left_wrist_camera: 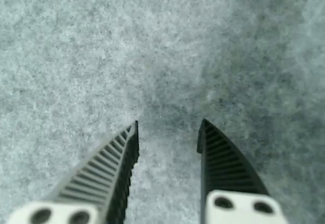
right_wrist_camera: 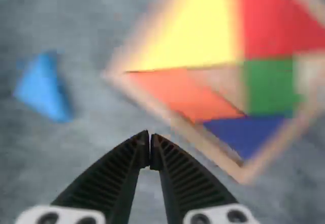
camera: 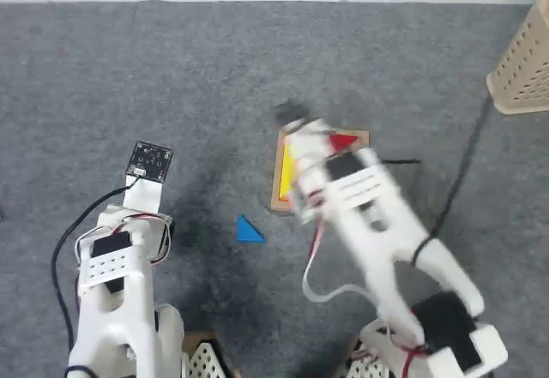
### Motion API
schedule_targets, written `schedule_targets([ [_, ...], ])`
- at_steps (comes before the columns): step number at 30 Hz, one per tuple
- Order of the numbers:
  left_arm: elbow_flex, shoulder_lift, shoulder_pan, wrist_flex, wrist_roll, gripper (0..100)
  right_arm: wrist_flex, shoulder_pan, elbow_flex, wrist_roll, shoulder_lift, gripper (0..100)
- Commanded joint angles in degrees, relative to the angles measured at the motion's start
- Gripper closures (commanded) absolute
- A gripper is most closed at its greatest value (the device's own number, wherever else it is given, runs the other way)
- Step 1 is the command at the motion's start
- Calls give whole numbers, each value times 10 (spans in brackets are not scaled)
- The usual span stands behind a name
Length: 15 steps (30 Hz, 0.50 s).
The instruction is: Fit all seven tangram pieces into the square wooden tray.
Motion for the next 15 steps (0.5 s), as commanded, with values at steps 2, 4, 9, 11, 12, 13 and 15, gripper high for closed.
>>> schedule_targets([
  [2, -1, -18, 4, -12, 11, 826, 3, -96, -54, -22, -1, 924],
  [4, -1, -18, 4, -12, 11, 826, 3, -113, -83, -41, 30, 864],
  [9, -1, -18, 4, -12, 11, 826, 1, -146, -145, -46, 121, 802],
  [11, -1, -18, 4, -12, 11, 826, 3, -160, -164, -47, 149, 801],
  [12, -1, -18, 4, -12, 10, 826, 3, -167, -171, -47, 160, 801],
  [13, -1, -18, 4, -12, 10, 826, 3, -172, -178, -47, 172, 801],
  [15, -1, -18, 4, -12, 10, 826, 1, -182, -185, -47, 189, 803],
])
